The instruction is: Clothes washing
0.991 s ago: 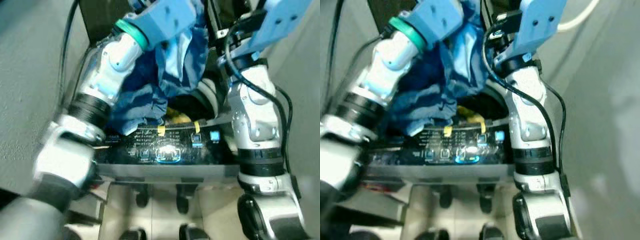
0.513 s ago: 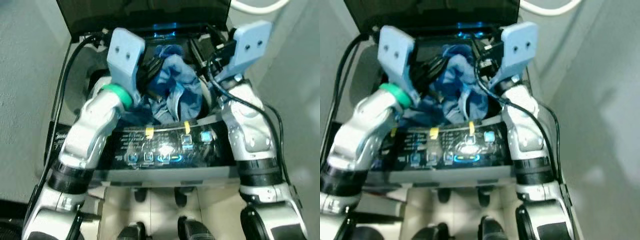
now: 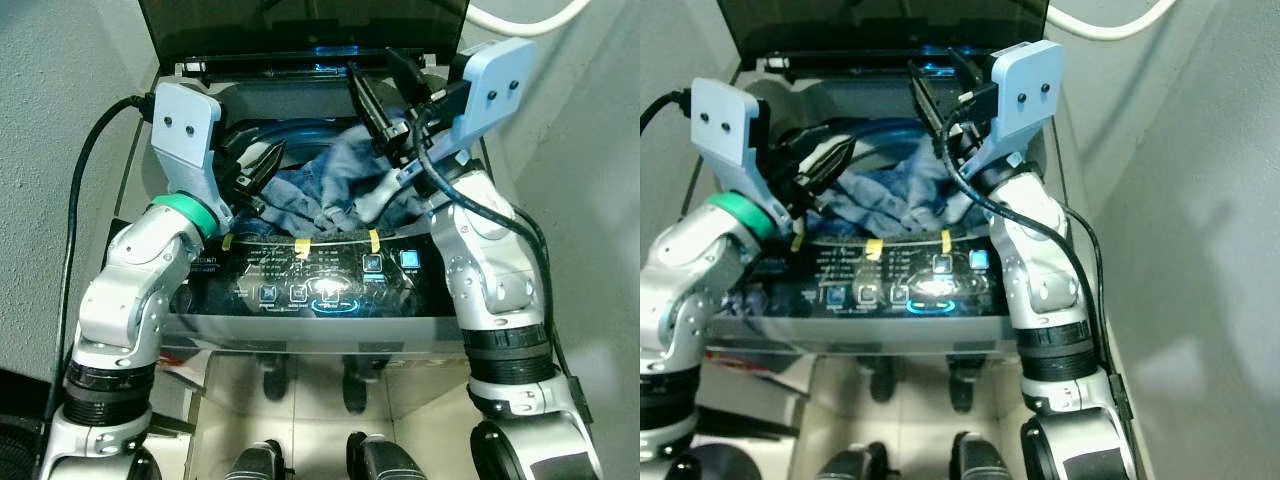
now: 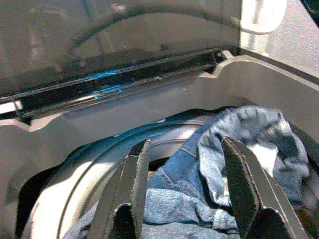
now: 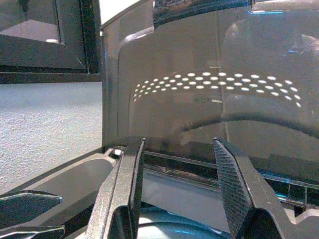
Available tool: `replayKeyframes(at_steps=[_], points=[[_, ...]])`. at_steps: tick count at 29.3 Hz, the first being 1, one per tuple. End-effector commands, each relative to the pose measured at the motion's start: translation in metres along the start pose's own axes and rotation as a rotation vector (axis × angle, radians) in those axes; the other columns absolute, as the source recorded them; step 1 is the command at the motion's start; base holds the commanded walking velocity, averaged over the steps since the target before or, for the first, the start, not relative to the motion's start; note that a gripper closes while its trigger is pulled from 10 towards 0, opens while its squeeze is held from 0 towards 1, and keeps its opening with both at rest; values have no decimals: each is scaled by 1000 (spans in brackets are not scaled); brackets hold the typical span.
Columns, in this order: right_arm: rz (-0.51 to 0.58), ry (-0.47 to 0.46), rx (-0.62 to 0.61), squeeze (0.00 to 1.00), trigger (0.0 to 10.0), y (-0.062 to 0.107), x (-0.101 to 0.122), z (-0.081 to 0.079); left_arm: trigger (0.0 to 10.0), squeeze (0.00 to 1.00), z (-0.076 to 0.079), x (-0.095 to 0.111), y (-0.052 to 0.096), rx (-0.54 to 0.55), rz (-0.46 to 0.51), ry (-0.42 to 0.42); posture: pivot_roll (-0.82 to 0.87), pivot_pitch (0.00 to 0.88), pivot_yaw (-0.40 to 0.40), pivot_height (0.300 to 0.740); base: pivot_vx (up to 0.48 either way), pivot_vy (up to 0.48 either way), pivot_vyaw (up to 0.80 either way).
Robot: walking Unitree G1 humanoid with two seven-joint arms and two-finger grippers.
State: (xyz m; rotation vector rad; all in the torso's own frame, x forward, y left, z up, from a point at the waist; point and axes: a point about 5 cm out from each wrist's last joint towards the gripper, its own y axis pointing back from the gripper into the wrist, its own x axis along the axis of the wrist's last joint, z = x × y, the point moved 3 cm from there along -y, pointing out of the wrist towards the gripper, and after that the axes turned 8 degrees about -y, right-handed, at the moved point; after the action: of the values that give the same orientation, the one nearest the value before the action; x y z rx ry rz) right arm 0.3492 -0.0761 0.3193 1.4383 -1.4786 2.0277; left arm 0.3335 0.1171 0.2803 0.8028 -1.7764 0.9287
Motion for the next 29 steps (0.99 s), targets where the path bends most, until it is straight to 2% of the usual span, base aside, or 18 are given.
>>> replayKeyframes(at_steps=[1, 3, 4, 5, 6, 7, 8, 9, 10, 11, 15, 20, 22, 24, 25, 26, 28, 29], points=[[-6, -13, -2, 0, 10000, 3, -1, -1, 10000, 1000, 9, 6, 3, -40, 22, -1, 91, 142, 81, 740, 0, 0, 0], [-6, -14, -4, 0, 10000, 4, -1, 0, 10000, 1000, 13, 12, 6, -57, 57, -17, 94, 140, 80, 740, 0, 0, 0], [-4, -18, -7, 0, 10000, 4, -1, 0, 10000, 1000, 19, 23, 9, -75, 123, -95, 98, 137, 79, 740, 0, 0, 0], [1, -20, -12, 0, 10000, 5, -1, 0, 10000, 1000, 24, 31, 12, -68, 176, -237, 102, 132, 77, 740, 0, 0, 0], [1, -20, -12, 0, 10000, 5, -1, 0, 10000, 1000, 24, 31, 12, -68, 176, -237, 102, 132, 77, 740, 0, 0, 0], [7, -23, -17, 0, 10000, 5, 0, 1, 10000, 1000, 29, 38, 13, -68, 230, -392, 107, 127, 76, 740, 0, 0, 0], [20, -21, -28, 0, 10000, 5, 2, 2, 10000, 0, 39, 43, 13, -87, 283, -575, 110, 120, 74, 740, 0, 0, 0], [41, -10, -46, 0, 10000, 5, 5, 3, 10000, 0, 49, 46, 11, -102, 330, -674, 110, 113, 78, 740, 0, 0, 0], [41, -10, -46, 0, 10000, 5, 5, 3, 10000, 0, 49, 46, 11, -102, 330, -674, 110, 113, 78, 740, 0, 0, 0], [54, -1, -58, 0, 10000, 5, 7, 4, 10000, 0, 55, 48, 9, -113, 360, -720, 110, 113, 78, 740, 0, 0, 0], [118, 33, -140, 0, 10000, 5, 18, 12, 10000, 0, 74, 57, 4, -177, 441, -742, 79, 104, 90, 740, 0, 0, 0], [125, 43, -163, 0, 10000, 7, 20, 15, 10000, 0, 78, 55, 5, -193, 465, -761, 73, 96, 91, 740, 0, 0, 0], [120, 47, -166, 0, 10000, 9, 19, 16, 10000, 0, 71, 58, 5, -143, 471, -762, 73, 96, 91, 740, 0, 0, 0], [117, 53, -191, 0, 10000, 13, 18, 20, 10000, 0, 34, 62, 3, 91, 439, -771, 82, 82, 105, 740, 0, 0, 0], [117, 53, -191, 0, 10000, 13, 18, 20, 10000, 0, 34, 62, 3, 91, 439, -771, 82, 82, 105, 740, 0, 0, 0], [117, 56, -205, 0, 10000, 14, 17, 21, 10000, 0, 17, 60, 5, 191, 407, -761, 83, 81, 104, 740, 0, 0, 0], [117, 56, -205, 0, 10000, 14, 17, 21, 10000, 0, 17, 60, 5, 191, 407, -761, 83, 81, 104, 740, 0, 0, 0], [105, 46, -223, 0, 10000, 15, 13, 22, 10000, 0, -13, 50, 10, 332, 308, -637, 93, 78, 91, 740, 0, 0, 0]])
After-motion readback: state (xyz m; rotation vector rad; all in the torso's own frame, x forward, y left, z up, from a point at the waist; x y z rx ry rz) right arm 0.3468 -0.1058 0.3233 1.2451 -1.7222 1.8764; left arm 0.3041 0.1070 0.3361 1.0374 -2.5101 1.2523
